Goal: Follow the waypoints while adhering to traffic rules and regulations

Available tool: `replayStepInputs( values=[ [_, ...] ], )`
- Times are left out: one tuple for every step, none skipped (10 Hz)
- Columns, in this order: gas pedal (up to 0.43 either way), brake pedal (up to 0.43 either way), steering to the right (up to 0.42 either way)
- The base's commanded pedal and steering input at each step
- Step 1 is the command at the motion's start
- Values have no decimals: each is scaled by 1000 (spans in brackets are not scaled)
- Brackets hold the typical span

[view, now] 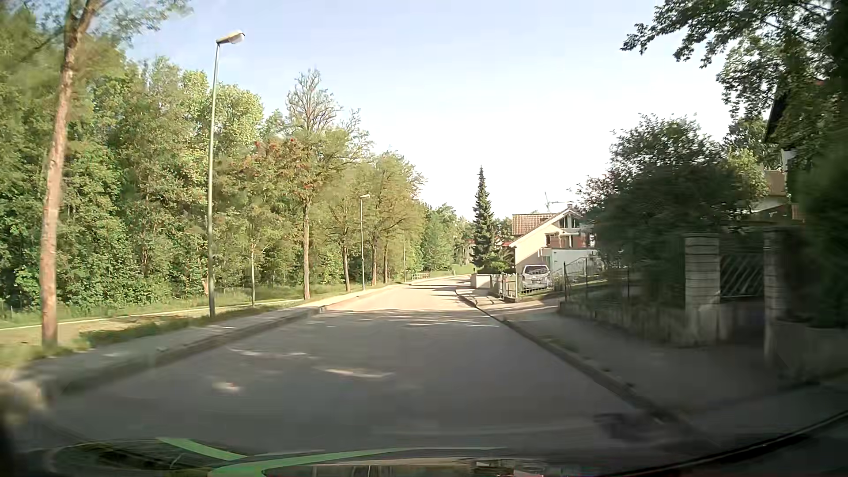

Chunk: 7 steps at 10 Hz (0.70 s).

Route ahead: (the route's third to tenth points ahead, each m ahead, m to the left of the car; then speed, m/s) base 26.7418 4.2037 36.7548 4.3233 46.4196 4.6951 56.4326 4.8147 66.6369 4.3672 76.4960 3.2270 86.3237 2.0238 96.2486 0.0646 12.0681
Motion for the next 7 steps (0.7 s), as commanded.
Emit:
replayStepInputs(
  values=[
    [59,0,-11],
    [59,0,-11],
    [59,0,-11],
    [59,0,-11],
    [59,0,-11],
    [59,0,-11],
    [59,0,-11]
  ],
)
